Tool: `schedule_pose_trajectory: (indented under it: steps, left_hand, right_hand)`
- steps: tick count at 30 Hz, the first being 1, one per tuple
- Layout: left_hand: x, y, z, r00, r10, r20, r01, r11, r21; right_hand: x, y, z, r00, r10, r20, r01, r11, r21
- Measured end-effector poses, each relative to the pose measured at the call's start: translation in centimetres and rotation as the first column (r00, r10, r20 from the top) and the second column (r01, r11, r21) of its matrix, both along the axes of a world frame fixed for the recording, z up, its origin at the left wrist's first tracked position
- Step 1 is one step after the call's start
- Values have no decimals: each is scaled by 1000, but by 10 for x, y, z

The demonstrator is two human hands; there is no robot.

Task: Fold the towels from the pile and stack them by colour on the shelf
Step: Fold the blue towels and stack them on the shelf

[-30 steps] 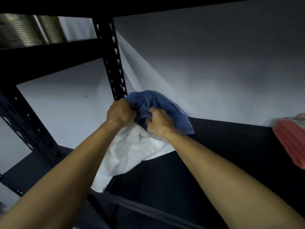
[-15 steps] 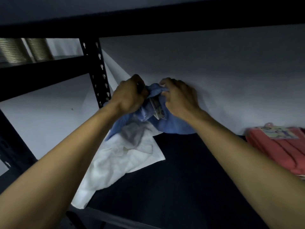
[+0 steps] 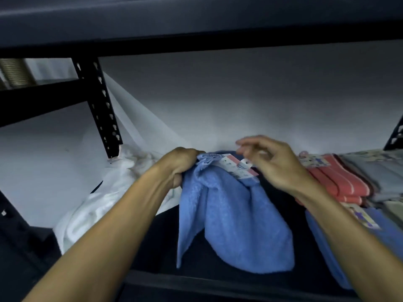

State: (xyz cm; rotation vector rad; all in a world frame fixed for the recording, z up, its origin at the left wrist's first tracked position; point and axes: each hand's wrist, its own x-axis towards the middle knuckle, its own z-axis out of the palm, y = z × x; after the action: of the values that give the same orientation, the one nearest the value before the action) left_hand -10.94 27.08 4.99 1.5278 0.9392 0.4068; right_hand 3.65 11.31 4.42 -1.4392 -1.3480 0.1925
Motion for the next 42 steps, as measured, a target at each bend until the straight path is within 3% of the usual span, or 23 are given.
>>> schedule_pose_trajectory:
  steps: [2, 4, 8, 10, 13, 17, 21, 25, 30, 33, 35, 37, 40, 42]
  left_hand:
    - [2, -5, -9, 1000, -14, 24, 16, 996, -84]
    - [2, -10, -15, 999, -25, 40, 29, 994, -103]
    - [-7, -20, -20, 998, 39, -53, -27, 978, 208]
    - [-14, -28, -16, 997, 50, 51, -64, 945, 320]
    - [-27, -38, -5, 930, -97, 355, -24, 947, 321]
    - [-32, -32, 1, 883, -237, 406, 42, 900, 434]
    - [-28, -24, 3, 849, -255, 462, 75, 925, 373]
    - [-20, -26, 3, 836, -204, 510, 71, 961, 269]
    - [-6, -37, 14, 800, -98, 592, -19, 982, 189]
    - [-2, -38, 19, 750, -13, 662, -46, 996, 72]
    - [-2, -38, 20, 731, 16, 682, -25, 1000, 3]
    - [-1, -38, 21, 723, 13, 691, 20, 999, -39]
    - [2, -40, 23, 754, -32, 656, 37, 999, 6]
    - [-1, -41, 25, 831, -127, 542, 47, 986, 158]
  right_hand:
    - [-6, -11, -15, 995, 31, 92, -19, 991, -133]
    - [-4, -9, -23, 987, -67, 148, 88, 986, -142]
    - [0, -7, 0, 961, -235, 149, 247, 967, -69]
    - [1, -7, 24, 931, -248, 269, 269, 962, -44]
    - [-4, -3, 61, 885, -205, 418, 255, 965, -66]
    - [-19, 2, 105, 806, -113, 581, 228, 965, -129]
    - [-27, 8, 128, 782, -76, 619, 208, 968, -144]
    - [-24, 15, 137, 788, -152, 597, 224, 973, -48]
    - [-15, 20, 132, 865, -242, 439, 248, 968, 44]
    - [-5, 9, 115, 976, -205, 68, 197, 974, 109]
    - [4, -3, 93, 984, -134, -119, 141, 988, 57]
    - [7, -11, 67, 985, -72, -156, 62, 996, -66]
    - [1, -13, 43, 954, -50, -295, 30, 997, -74]
    - [-3, -12, 40, 921, -101, -375, 107, 994, -5]
